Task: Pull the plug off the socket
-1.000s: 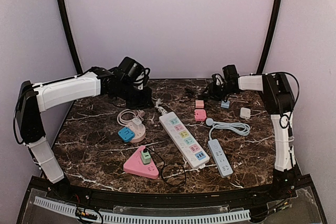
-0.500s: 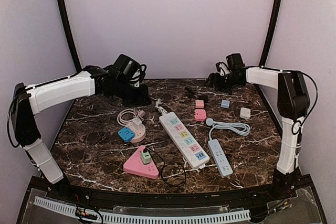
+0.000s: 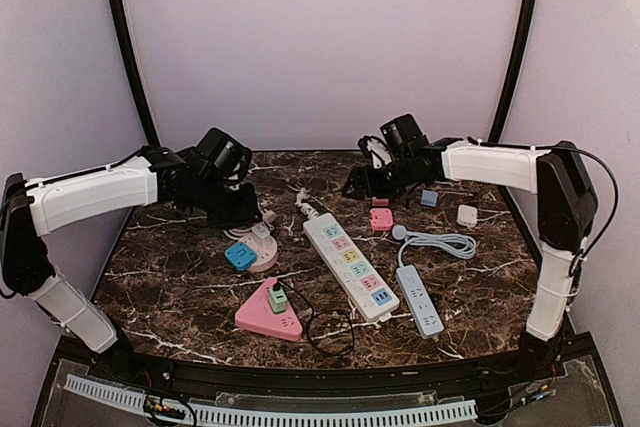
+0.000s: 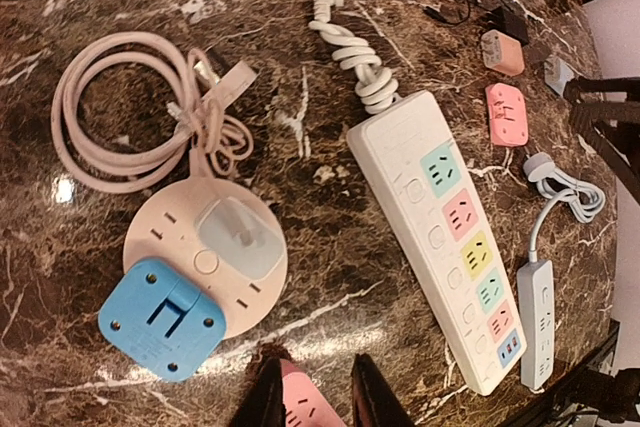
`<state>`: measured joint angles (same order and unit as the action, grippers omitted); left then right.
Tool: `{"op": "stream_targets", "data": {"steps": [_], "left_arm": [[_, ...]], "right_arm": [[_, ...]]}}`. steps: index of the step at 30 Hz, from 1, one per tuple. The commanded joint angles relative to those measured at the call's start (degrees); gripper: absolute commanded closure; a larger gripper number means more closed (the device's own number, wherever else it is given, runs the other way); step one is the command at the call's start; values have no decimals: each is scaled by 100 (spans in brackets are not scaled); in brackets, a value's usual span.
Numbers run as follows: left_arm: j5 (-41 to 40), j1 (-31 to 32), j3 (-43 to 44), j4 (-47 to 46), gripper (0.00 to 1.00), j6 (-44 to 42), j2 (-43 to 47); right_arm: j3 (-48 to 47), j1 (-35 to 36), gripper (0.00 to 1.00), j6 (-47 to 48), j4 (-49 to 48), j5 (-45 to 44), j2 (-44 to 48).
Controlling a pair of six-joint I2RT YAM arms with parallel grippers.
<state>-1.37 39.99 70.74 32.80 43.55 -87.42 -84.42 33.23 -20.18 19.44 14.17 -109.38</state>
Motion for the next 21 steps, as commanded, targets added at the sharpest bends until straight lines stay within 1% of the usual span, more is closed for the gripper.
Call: {"op": "stream_targets", "data": {"steps": [1,4,8,10,13,17,21], "left_arm": [[-320,-76,-599,126,75,411,544],[-212,-97,-968,-67,74,457,830],[77,-97,-1541,-276,73,429,1174],[415,-102,-2001,-438,73,414,1376],[974,-104,-2441,-672,72,359,1744],[1584,-104,-2930,-864,70,382,2135],[1895,-59,-3383,-923,70,546,2413]], "right_arm": [[95,728,22,22,265,-420,393],[52,1217,22,-214,659,-599,537],[187,1776,22,-557,855,-649,743],[166,2069,21,-693,1030,-718,777],[-1,2515,20,-862,1349,-849,768],[-315,3041,19,-1076,1760,-926,552],[-662,3374,19,-1139,1997,-1009,169]]}}
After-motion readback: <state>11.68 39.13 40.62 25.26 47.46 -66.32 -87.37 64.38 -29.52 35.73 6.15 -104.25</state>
